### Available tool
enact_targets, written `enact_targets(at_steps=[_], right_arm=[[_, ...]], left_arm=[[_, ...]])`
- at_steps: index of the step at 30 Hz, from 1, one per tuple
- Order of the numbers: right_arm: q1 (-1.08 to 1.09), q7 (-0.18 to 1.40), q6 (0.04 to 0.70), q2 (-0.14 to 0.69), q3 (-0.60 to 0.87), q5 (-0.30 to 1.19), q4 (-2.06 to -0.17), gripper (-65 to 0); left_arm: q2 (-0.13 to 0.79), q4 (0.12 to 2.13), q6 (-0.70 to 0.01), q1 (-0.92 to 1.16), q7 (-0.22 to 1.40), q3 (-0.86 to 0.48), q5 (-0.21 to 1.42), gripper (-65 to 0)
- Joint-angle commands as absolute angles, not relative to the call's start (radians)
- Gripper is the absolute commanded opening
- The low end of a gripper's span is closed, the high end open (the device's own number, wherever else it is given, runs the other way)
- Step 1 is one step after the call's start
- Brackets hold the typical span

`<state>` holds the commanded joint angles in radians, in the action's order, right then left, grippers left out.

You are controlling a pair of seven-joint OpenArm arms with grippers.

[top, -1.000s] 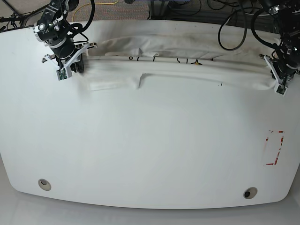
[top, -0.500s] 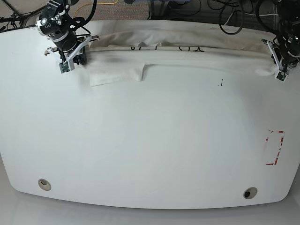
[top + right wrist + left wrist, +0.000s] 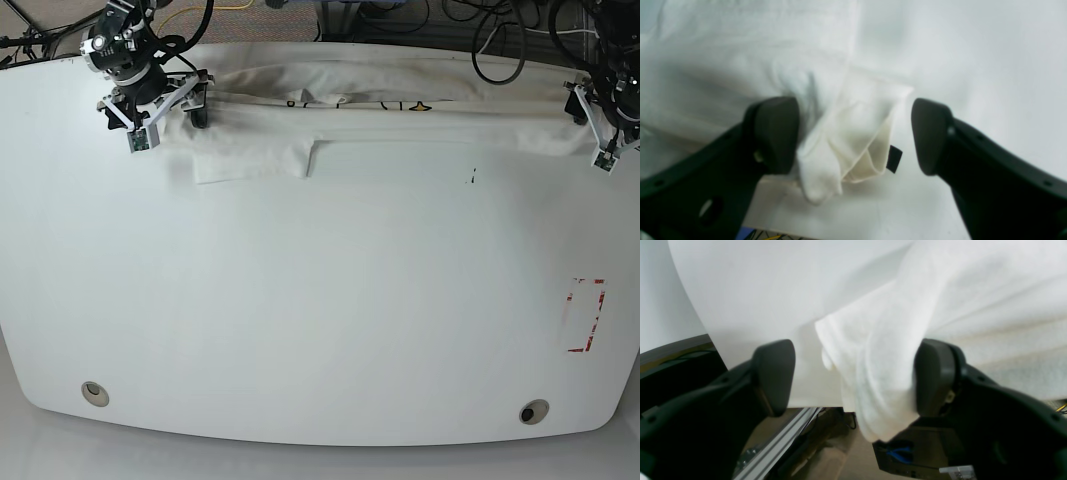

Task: Fold the T-shirt properly
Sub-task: 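Lower the folded edge and open both grippers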

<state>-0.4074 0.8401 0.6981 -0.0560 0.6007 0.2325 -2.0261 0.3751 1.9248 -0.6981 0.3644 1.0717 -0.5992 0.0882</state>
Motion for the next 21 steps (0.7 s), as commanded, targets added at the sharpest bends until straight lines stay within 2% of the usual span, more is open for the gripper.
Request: enact_targets(at_steps=[5, 10, 13, 17, 21], right_arm=[[-0.400, 0.785, 0.698, -0.051, 0.602, 0.332, -2.026, -23.0], [-0.383, 0.786, 0.698, -0.050, 0.596, 0.438, -2.025, -27.6], [-0.383, 0.788, 0.698, -0.053, 0.585, 0.453, -2.020, -29.3], [-0.418, 0.788, 0.698, -0.056, 0.516, 0.415, -2.018, -32.2], [-0.464, 0.782, 0.698, -0.058, 0.467, 0.403, -2.018, -38.2]], left_arm=[[0.364, 1.991, -0.698, 0.311, 1.145, -0.625, 0.090, -16.5], [0.303, 1.986, -0.698, 0.246, 1.167, -0.705, 0.079, -18.5], [0.289, 1.979, -0.698, 0.242, 1.167, -0.727, 0.077, -24.0], [0.286, 1.957, -0.698, 0.265, 1.170, -0.736, 0.077, -37.8], [0.288, 1.951, -0.698, 0.323, 1.164, -0.736, 0.081, -43.9]])
